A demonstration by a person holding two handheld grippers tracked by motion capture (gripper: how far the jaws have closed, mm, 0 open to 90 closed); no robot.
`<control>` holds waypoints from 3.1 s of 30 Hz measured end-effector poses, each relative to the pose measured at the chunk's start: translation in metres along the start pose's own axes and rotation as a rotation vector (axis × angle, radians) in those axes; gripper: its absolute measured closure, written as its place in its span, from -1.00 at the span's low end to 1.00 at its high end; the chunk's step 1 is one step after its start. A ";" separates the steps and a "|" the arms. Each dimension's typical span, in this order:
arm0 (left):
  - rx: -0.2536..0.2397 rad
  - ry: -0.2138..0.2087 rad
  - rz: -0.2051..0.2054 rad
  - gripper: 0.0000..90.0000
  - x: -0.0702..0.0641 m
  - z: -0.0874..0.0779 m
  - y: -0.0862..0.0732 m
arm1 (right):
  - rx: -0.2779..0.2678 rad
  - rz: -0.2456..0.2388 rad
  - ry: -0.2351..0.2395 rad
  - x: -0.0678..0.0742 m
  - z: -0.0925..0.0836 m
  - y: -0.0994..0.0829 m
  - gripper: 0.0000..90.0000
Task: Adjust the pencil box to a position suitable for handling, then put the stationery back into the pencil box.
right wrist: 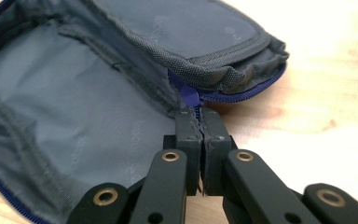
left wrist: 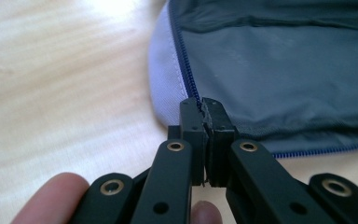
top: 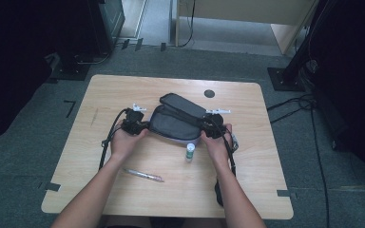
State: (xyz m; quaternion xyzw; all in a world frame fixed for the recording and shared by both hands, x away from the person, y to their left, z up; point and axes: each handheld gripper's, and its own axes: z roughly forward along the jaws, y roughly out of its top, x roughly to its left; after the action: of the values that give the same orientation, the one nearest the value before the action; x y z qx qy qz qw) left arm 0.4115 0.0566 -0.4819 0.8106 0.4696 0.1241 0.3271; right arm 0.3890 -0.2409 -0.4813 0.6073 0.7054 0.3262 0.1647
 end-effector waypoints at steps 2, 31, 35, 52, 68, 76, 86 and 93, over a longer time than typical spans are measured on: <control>0.007 -0.016 -0.006 1.00 -0.001 -0.006 -0.009 | -0.017 -0.015 0.025 0.000 0.000 0.001 0.97; 0.057 0.027 -0.040 0.98 0.005 -0.010 -0.010 | 0.060 -0.040 0.073 0.005 0.001 -0.010 0.94; 0.044 -0.002 -0.056 0.99 0.005 -0.021 -0.025 | 0.033 -0.079 0.097 0.008 0.000 -0.013 0.94; -0.112 -0.010 -0.116 -0.32 0.020 -0.059 -0.043 | -0.036 -0.082 0.096 -0.004 -0.020 -0.017 0.12; -0.065 0.131 -0.221 -1.00 0.073 -0.094 -0.121 | -0.141 -0.004 0.175 -0.030 -0.074 -0.041 -0.51; -0.038 0.217 -0.188 -1.00 0.074 -0.085 -0.135 | -0.166 -0.053 0.210 -0.020 -0.102 -0.050 -0.49; -0.056 0.262 -0.117 -1.00 0.064 -0.080 -0.141 | -0.211 -0.051 0.307 -0.009 -0.117 -0.059 -0.06; -0.056 0.262 -0.119 -1.00 0.063 -0.080 -0.141 | -0.229 -0.075 0.360 0.004 -0.130 -0.060 0.03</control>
State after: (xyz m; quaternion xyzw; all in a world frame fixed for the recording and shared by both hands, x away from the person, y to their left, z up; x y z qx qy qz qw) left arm 0.3084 0.1918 -0.5191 0.7489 0.5515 0.2224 0.2925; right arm 0.2619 -0.2733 -0.4250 0.4900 0.7039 0.5010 0.1158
